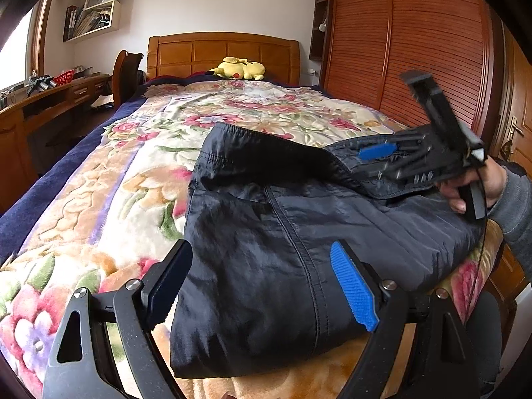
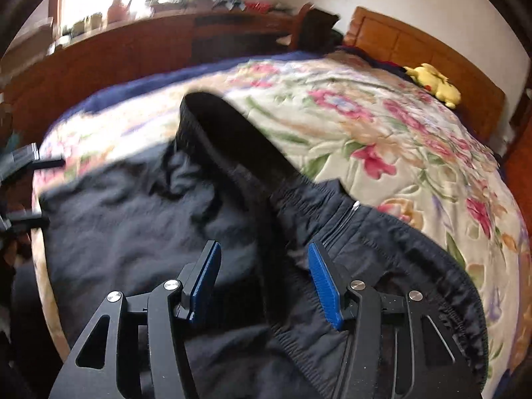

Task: Fold large clothes

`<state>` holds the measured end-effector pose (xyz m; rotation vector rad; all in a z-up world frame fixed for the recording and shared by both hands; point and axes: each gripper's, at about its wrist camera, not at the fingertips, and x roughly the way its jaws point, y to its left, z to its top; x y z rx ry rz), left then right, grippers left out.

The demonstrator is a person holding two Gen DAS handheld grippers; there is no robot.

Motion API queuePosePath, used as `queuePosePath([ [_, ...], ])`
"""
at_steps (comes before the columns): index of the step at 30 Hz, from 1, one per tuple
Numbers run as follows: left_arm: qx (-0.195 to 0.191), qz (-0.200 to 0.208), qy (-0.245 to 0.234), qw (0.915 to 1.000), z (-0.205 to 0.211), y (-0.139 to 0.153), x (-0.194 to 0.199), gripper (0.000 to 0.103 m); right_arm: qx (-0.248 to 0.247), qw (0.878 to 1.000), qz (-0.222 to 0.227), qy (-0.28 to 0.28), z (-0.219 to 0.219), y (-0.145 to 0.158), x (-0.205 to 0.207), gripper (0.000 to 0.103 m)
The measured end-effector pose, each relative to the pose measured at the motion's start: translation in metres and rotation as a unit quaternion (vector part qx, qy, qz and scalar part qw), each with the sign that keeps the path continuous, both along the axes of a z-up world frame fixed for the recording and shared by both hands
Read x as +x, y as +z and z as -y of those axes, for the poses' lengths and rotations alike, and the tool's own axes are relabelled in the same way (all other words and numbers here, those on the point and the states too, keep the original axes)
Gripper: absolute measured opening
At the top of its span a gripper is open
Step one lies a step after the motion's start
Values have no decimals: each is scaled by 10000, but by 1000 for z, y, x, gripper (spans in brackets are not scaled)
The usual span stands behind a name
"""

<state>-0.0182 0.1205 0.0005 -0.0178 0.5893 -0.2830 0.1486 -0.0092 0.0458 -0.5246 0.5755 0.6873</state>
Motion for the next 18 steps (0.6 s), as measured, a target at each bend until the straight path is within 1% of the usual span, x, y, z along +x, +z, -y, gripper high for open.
queuePosePath([
  [1, -2, 4, -3, 10000, 0, 0, 0, 86, -123, 9999, 3, -65, -2, -4, 0, 57],
  [2, -5, 9, -1, 10000, 0, 0, 0, 86, -175, 9997, -35, -147, -3, -5, 5, 51],
  [3, -8, 9, 1, 10000, 0, 0, 1, 86, -152, 9996, -154, -154, -3, -6, 10, 42],
  [4, -4, 6, 3, 10000, 0, -1, 1, 86, -166, 9996, -192, -146, -3, -7, 14, 39],
  [5, 1, 3, -2, 10000, 0, -1, 1, 86, -242, 9995, -136, -150, -6, -8, 17, 28],
  [6, 10, -2, -6, 10000, 1, -1, 1, 86, -361, 9992, -71, -159, -9, -9, 22, 6],
  [7, 18, -5, -9, 10000, 1, -1, 1, 86, -475, 9986, 21, -216, -10, -10, 27, 2],
  [10, 42, -19, -14, 10000, 0, -3, 2, 86, -529, 9979, 145, -354, -17, -4, 41, 2],
  [11, 37, -25, -10, 10000, 0, -3, 3, 86, -573, 9972, 262, -400, -19, -1, 46, 2],
  [15, 34, -42, 6, 10000, -1, -5, 4, 86, -632, 9948, 474, -648, -29, 9, 69, 2],
  [18, 40, -56, 14, 10000, -2, -6, 4, 86, -757, 9915, 676, -809, -46, 9, 84, 2],
])
